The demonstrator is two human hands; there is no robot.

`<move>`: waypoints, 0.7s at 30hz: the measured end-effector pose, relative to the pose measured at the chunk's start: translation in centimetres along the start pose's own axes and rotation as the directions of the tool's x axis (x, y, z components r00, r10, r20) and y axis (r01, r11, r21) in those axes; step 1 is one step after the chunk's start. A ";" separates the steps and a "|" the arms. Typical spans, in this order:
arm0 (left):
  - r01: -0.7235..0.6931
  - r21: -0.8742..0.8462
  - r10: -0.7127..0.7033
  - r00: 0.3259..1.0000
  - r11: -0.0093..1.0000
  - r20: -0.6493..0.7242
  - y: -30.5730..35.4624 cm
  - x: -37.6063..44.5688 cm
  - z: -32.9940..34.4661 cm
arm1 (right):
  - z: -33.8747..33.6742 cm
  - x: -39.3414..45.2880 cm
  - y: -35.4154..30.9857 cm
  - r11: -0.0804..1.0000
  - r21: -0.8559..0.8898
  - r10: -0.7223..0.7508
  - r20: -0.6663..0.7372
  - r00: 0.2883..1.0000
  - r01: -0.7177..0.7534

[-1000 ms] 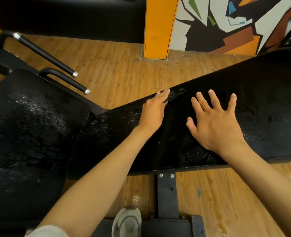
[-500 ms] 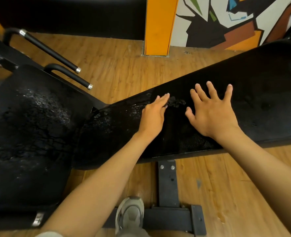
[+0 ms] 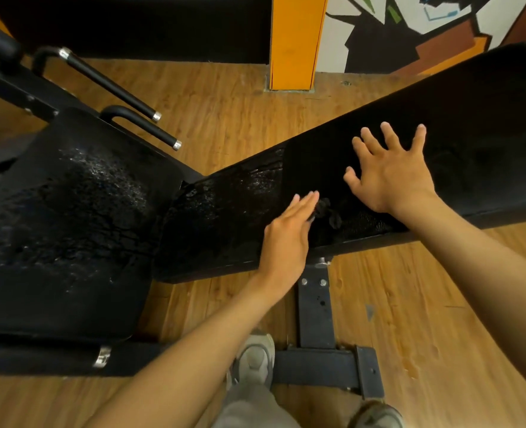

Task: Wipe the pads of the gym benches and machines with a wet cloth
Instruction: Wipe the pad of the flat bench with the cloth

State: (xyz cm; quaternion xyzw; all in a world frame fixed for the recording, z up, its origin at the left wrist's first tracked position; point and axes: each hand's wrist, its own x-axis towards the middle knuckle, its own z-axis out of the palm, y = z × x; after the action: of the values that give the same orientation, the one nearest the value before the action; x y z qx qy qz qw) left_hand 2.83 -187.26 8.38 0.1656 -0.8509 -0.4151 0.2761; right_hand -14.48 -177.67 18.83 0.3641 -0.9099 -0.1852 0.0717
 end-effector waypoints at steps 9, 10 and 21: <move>-0.051 0.037 0.051 0.999 0.998 0.004 0.9 -3.9 -0.2 | -0.4 -0.1 0.0 1.000 0.015 -0.007 0.027 1.000 0.006; -0.046 0.042 0.046 0.999 0.998 0.011 1.4 -3.5 0.1 | -0.5 -0.1 0.1 1.000 0.027 -0.010 0.029 1.000 0.009; -0.102 0.104 0.099 0.995 0.989 0.029 0.0 -2.8 -0.7 | -2.0 0.1 3.9 0.969 0.124 -0.231 0.127 0.965 0.215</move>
State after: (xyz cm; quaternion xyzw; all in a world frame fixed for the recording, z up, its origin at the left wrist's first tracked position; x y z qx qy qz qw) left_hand 5.48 -186.20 7.79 0.1320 -0.8820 -0.3571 0.2776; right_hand -16.52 -175.65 22.16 0.4537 -0.8746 -0.1675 -0.0340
